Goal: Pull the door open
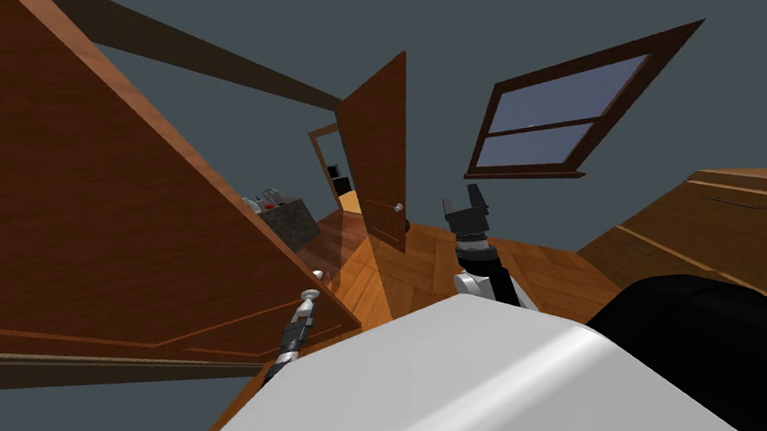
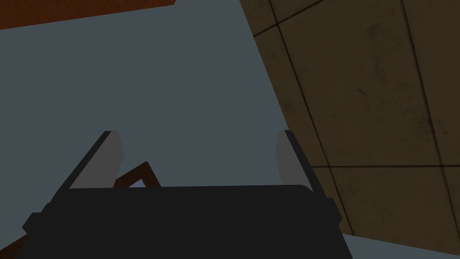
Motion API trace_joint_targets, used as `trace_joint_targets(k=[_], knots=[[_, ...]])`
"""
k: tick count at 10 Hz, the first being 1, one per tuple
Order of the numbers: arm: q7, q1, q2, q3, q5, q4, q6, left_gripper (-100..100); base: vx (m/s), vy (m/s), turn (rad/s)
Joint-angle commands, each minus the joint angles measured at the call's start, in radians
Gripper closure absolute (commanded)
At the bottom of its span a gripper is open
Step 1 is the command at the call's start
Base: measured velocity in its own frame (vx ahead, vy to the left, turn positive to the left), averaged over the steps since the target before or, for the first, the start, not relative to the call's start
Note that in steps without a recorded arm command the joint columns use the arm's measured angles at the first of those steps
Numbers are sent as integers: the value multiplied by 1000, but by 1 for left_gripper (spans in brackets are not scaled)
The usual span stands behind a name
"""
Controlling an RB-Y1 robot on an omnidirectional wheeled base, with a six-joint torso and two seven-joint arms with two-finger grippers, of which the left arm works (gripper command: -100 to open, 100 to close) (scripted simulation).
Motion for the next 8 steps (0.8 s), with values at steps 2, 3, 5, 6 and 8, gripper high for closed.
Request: trace_joint_targets(k=[2,3,5,6,8], knots=[[20,10,14,-14,-8,16,-35,100,-193,69,-152],[28,13,19,-19,-11,21,-48,100,-205,71,-145],[42,19,29,-29,-16,31,-71,100,-215,69,-136],[47,21,32,-33,-18,34,-81,100,-203,76,-107],[47,23,32,-37,-21,34,-78,100,-140,42,-69]])
